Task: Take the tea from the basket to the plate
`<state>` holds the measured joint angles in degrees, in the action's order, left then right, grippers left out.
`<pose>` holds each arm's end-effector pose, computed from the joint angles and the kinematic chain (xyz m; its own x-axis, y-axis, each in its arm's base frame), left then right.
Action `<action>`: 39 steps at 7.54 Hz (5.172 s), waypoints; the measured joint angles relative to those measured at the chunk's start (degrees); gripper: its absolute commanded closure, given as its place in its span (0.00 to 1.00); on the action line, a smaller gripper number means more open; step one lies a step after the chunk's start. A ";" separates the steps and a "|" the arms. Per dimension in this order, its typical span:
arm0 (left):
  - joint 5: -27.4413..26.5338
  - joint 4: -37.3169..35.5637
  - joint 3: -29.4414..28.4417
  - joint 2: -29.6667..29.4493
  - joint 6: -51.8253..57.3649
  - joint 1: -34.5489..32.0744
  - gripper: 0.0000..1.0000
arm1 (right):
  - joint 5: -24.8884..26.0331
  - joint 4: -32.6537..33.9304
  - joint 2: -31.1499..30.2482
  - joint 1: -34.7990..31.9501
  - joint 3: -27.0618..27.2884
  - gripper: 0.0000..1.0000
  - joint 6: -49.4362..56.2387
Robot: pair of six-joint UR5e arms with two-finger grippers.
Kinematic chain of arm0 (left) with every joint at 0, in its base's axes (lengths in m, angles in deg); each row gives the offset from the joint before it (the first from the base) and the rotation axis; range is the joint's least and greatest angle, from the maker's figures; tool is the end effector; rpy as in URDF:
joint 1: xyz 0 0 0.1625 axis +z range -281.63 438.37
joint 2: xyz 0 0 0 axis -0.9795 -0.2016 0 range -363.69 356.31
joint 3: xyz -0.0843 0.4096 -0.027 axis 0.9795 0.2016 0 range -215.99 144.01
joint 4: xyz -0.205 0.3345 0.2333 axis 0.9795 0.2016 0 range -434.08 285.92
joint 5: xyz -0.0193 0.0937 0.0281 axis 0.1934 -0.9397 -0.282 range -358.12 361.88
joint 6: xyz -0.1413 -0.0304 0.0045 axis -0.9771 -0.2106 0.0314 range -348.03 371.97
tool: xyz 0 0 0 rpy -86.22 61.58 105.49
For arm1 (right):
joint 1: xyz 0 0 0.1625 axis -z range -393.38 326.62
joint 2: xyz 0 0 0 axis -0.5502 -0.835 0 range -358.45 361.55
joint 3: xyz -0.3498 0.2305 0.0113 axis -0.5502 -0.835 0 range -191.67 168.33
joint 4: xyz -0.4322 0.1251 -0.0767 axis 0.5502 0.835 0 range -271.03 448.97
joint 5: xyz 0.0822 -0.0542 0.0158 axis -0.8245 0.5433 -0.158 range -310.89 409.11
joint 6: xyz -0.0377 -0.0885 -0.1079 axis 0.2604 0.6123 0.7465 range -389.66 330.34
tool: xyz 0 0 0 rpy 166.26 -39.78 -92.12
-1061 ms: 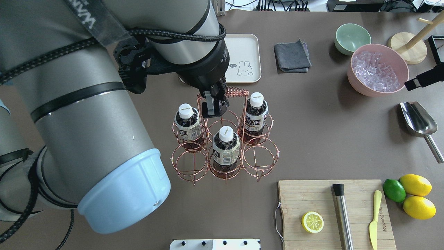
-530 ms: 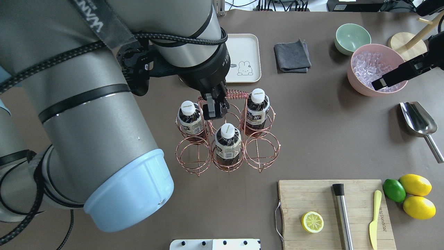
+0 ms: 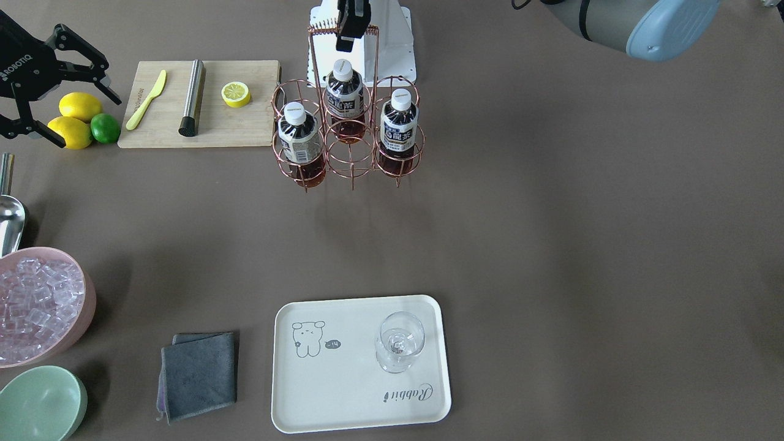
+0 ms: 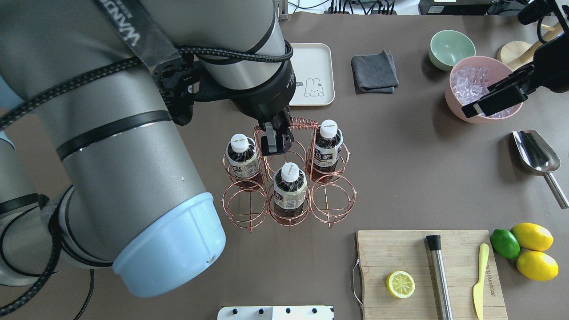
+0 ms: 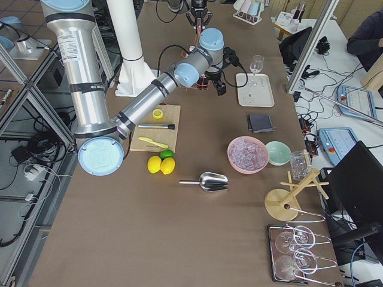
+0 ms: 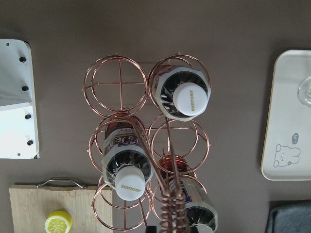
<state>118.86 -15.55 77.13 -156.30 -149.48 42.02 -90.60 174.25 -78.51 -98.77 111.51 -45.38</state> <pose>0.4168 -0.3908 -0.0857 -0.0699 -0.9975 -0.0068 0.5197 -0.0306 -0.8538 -0.1985 -0.4889 0.2657 0.4149 -0.5888 0.6937 0.1736 0.7996 0.5749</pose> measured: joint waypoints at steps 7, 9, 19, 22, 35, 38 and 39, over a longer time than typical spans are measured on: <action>-0.09 -0.03 -0.30 0.41 0.05 0.13 1.00 | -0.44 -8.38 0.74 3.14 -3.38 0.00 1.33; -0.18 0.08 -0.69 0.70 0.16 0.15 1.00 | -0.48 -10.51 0.78 3.16 -3.65 0.00 1.28; -4.66 3.42 -2.93 3.55 0.20 5.07 1.00 | 6.98 -13.20 8.59 10.48 -4.78 0.08 0.80; -4.99 4.26 -2.88 4.26 0.18 5.44 1.00 | 12.77 -13.20 10.45 15.40 -5.23 0.04 0.26; -6.41 4.48 -2.44 4.34 0.00 6.55 1.00 | 23.90 -24.81 7.85 27.97 -6.15 0.35 0.47; -6.42 4.48 -2.34 4.34 0.00 6.55 1.00 | 24.79 -26.23 6.69 29.31 -6.10 0.37 0.66; -6.42 4.48 -2.32 4.34 0.00 6.55 1.00 | 25.45 -26.27 6.64 30.04 -6.06 0.37 0.54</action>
<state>112.44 -11.06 74.81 -151.96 -149.48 48.57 -65.15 147.97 -71.87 -68.73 105.45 -44.84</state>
